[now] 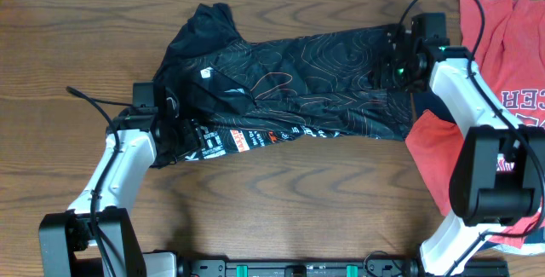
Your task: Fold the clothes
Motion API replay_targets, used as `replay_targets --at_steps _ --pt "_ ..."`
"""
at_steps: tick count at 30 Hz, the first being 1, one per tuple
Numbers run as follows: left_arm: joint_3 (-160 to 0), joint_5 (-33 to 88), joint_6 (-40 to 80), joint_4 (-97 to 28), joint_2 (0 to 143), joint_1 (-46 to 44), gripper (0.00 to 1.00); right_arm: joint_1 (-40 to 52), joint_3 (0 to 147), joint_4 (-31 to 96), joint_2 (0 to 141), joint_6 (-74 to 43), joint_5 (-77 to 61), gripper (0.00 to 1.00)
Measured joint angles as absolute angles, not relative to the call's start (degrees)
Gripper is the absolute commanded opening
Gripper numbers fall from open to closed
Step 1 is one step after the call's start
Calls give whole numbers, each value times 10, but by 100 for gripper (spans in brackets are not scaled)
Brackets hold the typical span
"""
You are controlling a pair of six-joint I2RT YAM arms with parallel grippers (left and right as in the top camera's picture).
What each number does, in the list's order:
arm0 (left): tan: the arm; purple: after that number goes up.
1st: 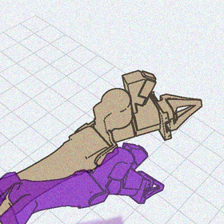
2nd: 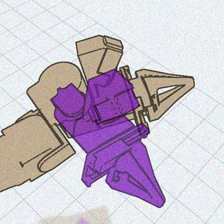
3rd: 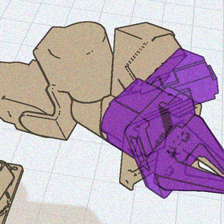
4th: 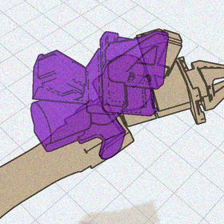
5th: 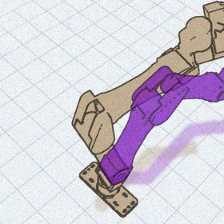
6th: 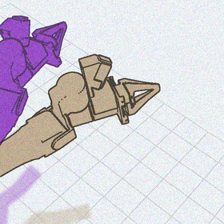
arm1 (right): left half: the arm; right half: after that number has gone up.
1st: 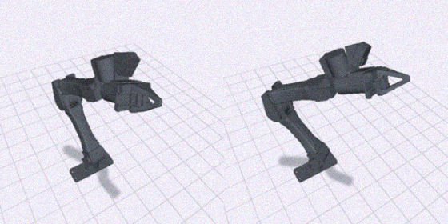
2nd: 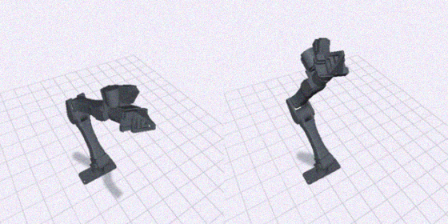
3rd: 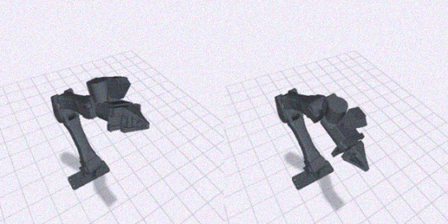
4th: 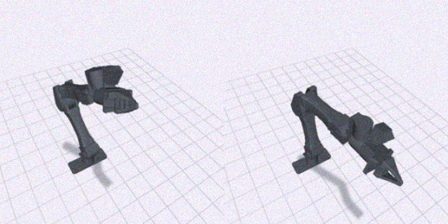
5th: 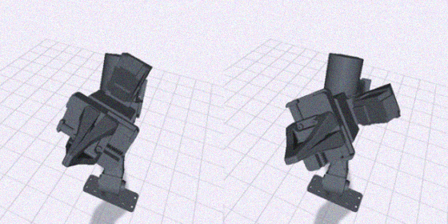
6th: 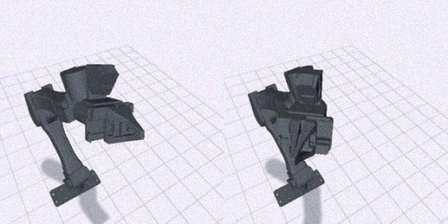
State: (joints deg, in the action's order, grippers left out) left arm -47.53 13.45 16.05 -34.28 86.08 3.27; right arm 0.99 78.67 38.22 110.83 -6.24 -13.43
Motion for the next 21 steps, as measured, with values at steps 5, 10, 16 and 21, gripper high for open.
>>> replay_targets --at_steps 5,10,16,21 --pt "-473 133 161 -341 861 33 77 10 787 416 1140 -65 -128 56" --pt "-473 133 161 -337 861 33 77 10 786 439 1149 -69 -122 56" --pt "-473 133 161 -331 861 33 78 10 786 463 1149 -70 -118 55" --pt "-473 133 161 -331 861 33 77 10 786 466 1149 -70 -113 52"
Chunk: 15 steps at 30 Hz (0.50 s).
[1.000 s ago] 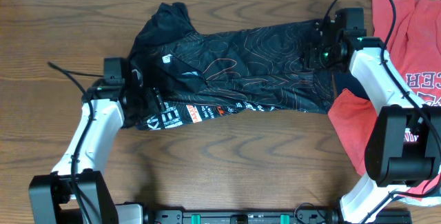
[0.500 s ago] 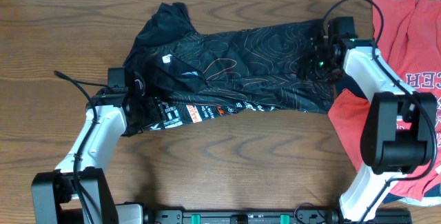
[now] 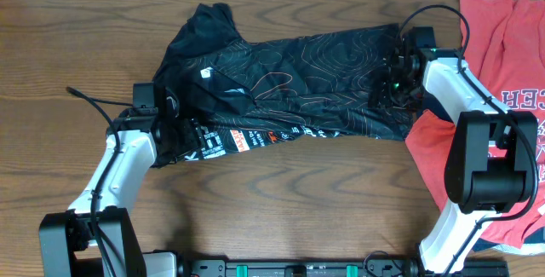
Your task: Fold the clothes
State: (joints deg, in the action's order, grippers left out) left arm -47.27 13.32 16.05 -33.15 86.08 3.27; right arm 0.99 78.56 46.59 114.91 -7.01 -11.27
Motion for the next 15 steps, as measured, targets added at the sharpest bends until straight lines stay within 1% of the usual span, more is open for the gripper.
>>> replay_targets --at_steps 3,11,15 --pt "-473 133 161 -332 861 33 78 10 786 461 1149 -72 -110 49" --pt "-473 133 161 -332 861 33 77 10 772 448 1149 -73 -109 49" --pt "-473 133 161 -333 861 33 77 10 754 436 1149 -77 -108 42"
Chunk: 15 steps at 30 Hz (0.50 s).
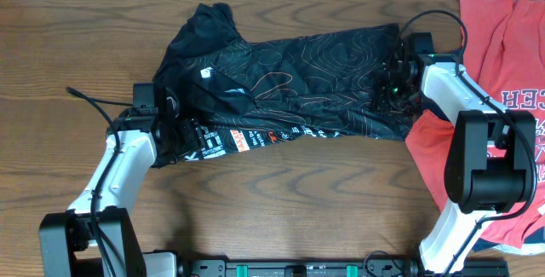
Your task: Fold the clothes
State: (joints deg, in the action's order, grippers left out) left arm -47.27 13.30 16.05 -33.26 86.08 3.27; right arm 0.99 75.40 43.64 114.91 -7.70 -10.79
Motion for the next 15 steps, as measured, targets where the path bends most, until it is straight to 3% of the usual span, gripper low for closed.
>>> replay_targets --at_steps 5,7,11,15 --pt "-473 133 161 -334 861 33 78 10 754 430 1149 -92 -107 41" --pt "-473 133 161 -335 861 33 77 10 754 430 1149 -96 -107 33" --pt "-473 133 161 -335 861 33 77 10 754 429 1149 -104 -106 5" --pt "-473 133 161 -336 861 33 78 10 754 426 1149 -110 -106 1"
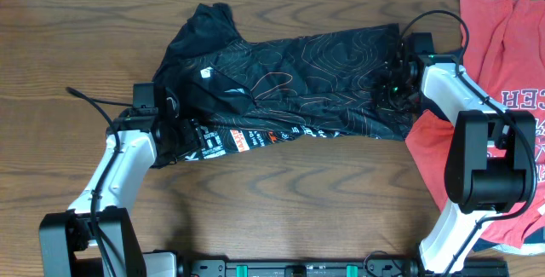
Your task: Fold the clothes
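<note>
A black shirt [289,81] with a thin contour-line print lies spread across the middle of the table, and a printed strip shows along its lower left edge. My left gripper [176,132] sits at that lower left edge, its fingers lost against the dark cloth. At the shirt's right end is my right gripper [393,83], low on the fabric near the hem. Its fingers are also hard to make out against the black. A red shirt [502,72] with lettering lies at the far right, partly under the right arm.
The wooden table [281,200] shows bare in front of the black shirt. A thin black cable [89,100] trails left of the left arm. The arm bases stand at the near edge, left and right.
Nothing much has changed: both arms and the black shirt are where they were, and the right gripper is still low on the shirt's right end.
The left gripper has stayed at the shirt's lower left edge throughout. The right gripper was first at the shirt's upper right corner, then a little nearer and lower over the right end. It has held there since, and the shirt's outline is unchanged.
</note>
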Motion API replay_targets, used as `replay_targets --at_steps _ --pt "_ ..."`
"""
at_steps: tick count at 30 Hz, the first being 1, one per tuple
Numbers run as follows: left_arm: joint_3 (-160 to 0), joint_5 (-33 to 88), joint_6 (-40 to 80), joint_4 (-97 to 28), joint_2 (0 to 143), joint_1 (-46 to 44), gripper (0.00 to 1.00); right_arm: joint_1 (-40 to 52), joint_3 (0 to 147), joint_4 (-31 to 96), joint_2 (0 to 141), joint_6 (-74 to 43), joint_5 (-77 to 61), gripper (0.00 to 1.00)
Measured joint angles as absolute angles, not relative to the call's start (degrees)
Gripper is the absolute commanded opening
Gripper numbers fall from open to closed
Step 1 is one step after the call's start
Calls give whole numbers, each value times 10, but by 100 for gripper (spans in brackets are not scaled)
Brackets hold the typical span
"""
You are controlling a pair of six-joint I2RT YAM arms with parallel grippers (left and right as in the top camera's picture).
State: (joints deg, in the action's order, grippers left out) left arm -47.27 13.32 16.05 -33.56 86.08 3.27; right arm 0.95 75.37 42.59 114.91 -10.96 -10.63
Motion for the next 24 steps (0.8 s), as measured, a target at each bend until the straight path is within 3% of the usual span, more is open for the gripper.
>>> replay_targets --at_steps 12,24 --pt "-473 133 161 -338 861 33 77 -4 791 447 1146 -114 -64 1" --pt "-473 133 161 -340 861 33 78 -20 878 381 1115 -115 -39 1"
